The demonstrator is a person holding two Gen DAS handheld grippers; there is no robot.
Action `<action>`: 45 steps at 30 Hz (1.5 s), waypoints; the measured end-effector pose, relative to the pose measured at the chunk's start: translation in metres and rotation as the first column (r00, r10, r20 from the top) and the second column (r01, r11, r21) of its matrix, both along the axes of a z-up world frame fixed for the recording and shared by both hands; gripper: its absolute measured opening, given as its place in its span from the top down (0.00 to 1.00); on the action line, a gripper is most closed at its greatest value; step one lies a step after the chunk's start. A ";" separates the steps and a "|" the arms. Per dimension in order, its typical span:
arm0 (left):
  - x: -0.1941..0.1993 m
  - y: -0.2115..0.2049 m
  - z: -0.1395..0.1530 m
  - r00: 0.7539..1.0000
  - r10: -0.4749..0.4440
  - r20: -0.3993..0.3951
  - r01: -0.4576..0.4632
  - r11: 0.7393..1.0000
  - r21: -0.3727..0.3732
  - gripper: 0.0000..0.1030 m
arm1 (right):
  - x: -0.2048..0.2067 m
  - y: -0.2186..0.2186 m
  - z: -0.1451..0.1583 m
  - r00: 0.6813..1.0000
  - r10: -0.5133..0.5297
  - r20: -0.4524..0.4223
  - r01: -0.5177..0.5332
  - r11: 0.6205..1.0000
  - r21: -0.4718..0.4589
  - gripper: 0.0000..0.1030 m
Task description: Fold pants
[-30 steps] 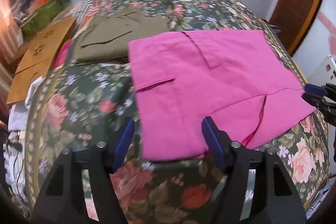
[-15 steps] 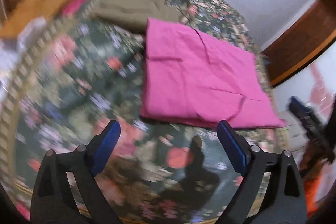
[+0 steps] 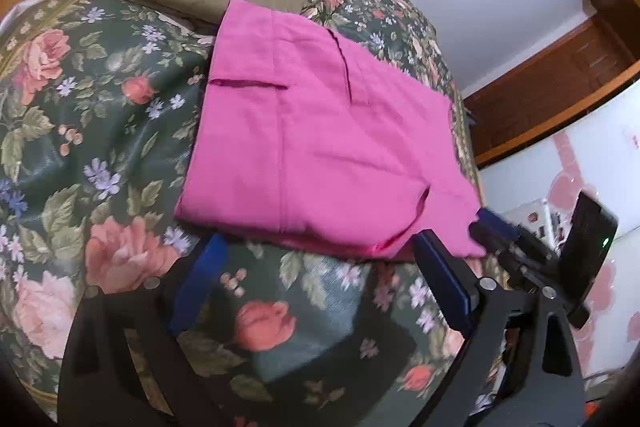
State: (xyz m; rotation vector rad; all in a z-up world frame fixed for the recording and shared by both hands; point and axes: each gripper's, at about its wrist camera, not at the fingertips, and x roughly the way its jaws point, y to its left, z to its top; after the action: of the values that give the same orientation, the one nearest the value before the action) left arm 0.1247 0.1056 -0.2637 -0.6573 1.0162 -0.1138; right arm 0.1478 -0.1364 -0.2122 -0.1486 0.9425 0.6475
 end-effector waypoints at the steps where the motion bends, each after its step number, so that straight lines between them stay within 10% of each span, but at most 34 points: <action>1: 0.001 0.003 0.000 1.000 0.006 0.001 -0.006 1.000 -0.011 0.08 | 0.000 0.000 -0.001 1.000 -0.001 -0.005 0.001 1.000 0.004 0.53; 16: 0.039 0.014 -0.017 0.994 0.102 -0.047 -0.102 0.995 -0.005 0.09 | -0.001 0.000 -0.002 1.000 -0.001 -0.010 0.001 1.000 0.013 0.53; 23: 0.046 0.019 -0.011 0.996 0.087 -0.029 -0.086 0.996 0.031 0.50 | -0.002 0.000 -0.003 1.000 -0.002 -0.011 0.002 1.000 0.014 0.53; 45: -0.015 -0.022 0.071 0.983 -0.020 0.181 -0.069 0.880 0.471 0.71 | -0.007 0.013 0.034 0.999 0.005 0.035 -0.004 1.000 -0.019 0.50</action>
State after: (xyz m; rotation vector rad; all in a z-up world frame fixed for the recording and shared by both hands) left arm 0.1096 0.0838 -0.1929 -0.2025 0.8156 0.0986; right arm 0.1411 -0.1231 -0.1785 -0.1783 0.9153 0.6381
